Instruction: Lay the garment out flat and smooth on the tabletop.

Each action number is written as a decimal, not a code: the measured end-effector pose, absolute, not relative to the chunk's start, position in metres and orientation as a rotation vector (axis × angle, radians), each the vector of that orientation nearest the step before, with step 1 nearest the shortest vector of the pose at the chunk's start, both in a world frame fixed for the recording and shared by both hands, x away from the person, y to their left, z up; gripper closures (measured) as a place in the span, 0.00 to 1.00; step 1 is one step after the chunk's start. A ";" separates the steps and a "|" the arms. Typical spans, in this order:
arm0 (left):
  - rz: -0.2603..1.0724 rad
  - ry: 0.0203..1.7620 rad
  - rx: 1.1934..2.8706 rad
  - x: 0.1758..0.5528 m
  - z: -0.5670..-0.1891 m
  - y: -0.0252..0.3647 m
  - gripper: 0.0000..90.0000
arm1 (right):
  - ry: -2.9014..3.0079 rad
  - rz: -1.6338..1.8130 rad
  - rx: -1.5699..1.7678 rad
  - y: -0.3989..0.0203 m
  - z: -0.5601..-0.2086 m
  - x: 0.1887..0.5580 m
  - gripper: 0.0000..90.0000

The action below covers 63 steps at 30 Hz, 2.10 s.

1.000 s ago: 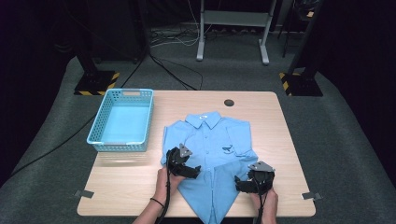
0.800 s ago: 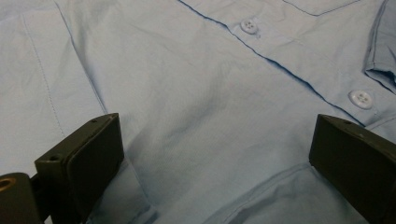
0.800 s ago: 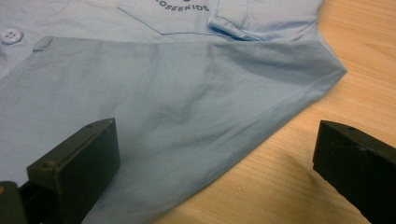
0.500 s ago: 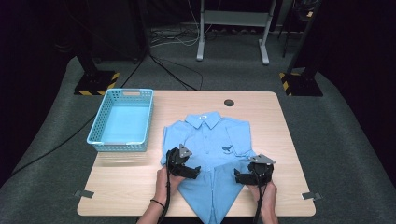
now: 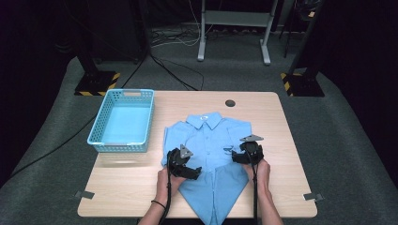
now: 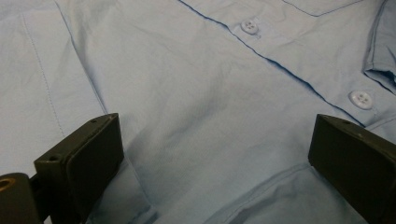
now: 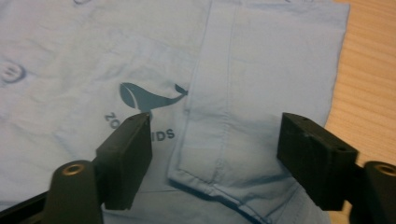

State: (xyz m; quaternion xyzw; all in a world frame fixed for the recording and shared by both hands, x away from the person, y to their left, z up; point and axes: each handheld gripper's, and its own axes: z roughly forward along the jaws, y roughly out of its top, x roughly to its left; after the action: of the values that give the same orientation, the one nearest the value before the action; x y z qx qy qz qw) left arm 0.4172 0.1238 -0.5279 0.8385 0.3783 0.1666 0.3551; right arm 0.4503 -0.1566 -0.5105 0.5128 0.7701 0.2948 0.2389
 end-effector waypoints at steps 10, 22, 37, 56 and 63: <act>0.429 0.980 2.163 0.417 -0.528 0.124 0.04 | 2.096 0.855 1.434 -0.168 -0.515 0.453 0.63; 0.429 0.983 2.160 0.417 -0.528 0.124 0.04 | 2.085 0.773 1.340 -0.162 -0.509 0.451 0.94; 0.431 0.990 2.159 0.417 -0.528 0.124 0.04 | 1.909 0.744 1.441 -0.214 -0.495 0.442 0.95; 0.435 0.993 2.157 0.417 -0.528 0.124 0.04 | 1.802 0.764 1.653 -0.254 -0.504 0.427 0.38; 0.435 0.993 2.157 0.417 -0.528 0.124 0.04 | 1.978 0.875 1.562 -0.214 -0.495 0.429 0.05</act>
State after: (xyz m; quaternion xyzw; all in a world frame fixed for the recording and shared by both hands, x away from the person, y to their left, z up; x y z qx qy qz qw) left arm 0.4172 0.1245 -0.5278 0.8351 0.3843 0.1685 0.3556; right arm 0.4293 -0.2138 -0.4953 0.5692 0.7207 0.3188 0.2344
